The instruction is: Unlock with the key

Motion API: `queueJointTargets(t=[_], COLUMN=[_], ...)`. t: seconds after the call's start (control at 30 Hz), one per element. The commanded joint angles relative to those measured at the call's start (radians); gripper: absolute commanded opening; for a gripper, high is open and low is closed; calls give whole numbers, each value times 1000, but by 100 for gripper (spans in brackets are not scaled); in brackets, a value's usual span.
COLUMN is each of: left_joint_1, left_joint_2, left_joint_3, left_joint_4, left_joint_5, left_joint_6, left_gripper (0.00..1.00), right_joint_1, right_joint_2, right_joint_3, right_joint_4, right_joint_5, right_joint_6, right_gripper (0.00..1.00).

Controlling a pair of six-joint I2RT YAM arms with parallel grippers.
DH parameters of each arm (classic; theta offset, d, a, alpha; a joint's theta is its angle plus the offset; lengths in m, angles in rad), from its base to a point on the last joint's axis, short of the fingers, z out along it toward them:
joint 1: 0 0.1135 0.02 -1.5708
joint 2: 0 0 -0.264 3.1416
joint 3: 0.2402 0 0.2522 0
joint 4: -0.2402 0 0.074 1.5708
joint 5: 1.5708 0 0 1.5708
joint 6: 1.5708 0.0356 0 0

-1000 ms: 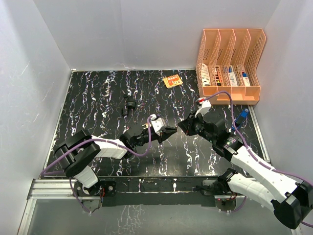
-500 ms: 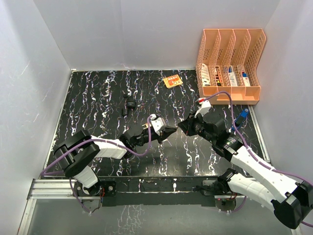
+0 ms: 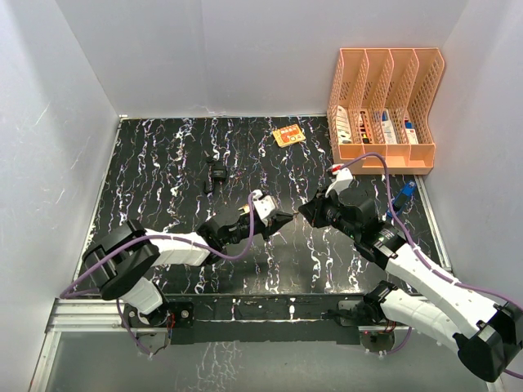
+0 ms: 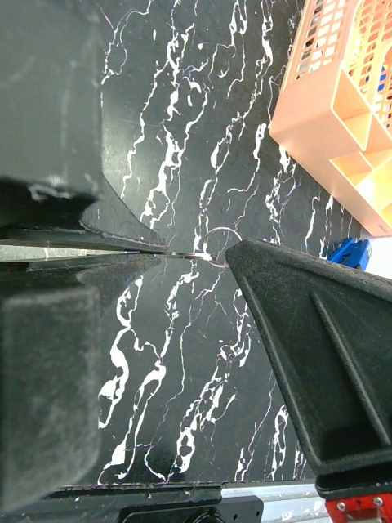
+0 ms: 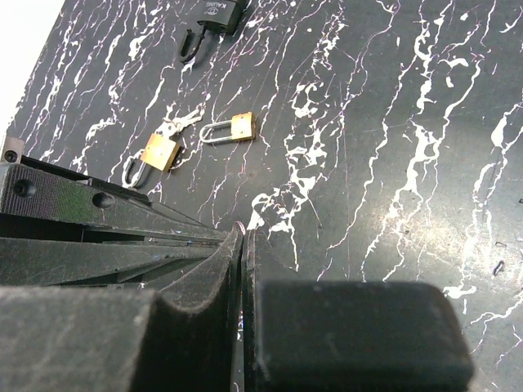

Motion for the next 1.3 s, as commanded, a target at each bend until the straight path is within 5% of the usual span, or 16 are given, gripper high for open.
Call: queueJointTargets(t=[0.0,0.13,0.2,0.37,0.87,1.27], left_joint_1=[-5,-5,-6,-6,35,139], left_joint_2=[-45,-59,-70,-97,-121,-136], left_joint_3=[33,71,105,131,234,190], left_joint_4=[-52,-148,-235,-334,-532,-387], left_joint_5=[-14,-42,-51,-29,240,432], left_joint_6=[14,-5,-14,-30,-121,-338], left_gripper=[0,0,0,0,0,0], right_joint_1=[3,4,4,4,1,-1], right_joint_2=[-24,-43,-70,-157,-211,-163], right_joint_3=[25,22,15,2,-87,-133], right_joint_4=[35,26,24,28,159,257], right_joint_5=[32,37,57,87,-52,-144], right_joint_6=[-21,-25,-32,-70,-147,-115], right_gripper=[0,3,20,37,40,38])
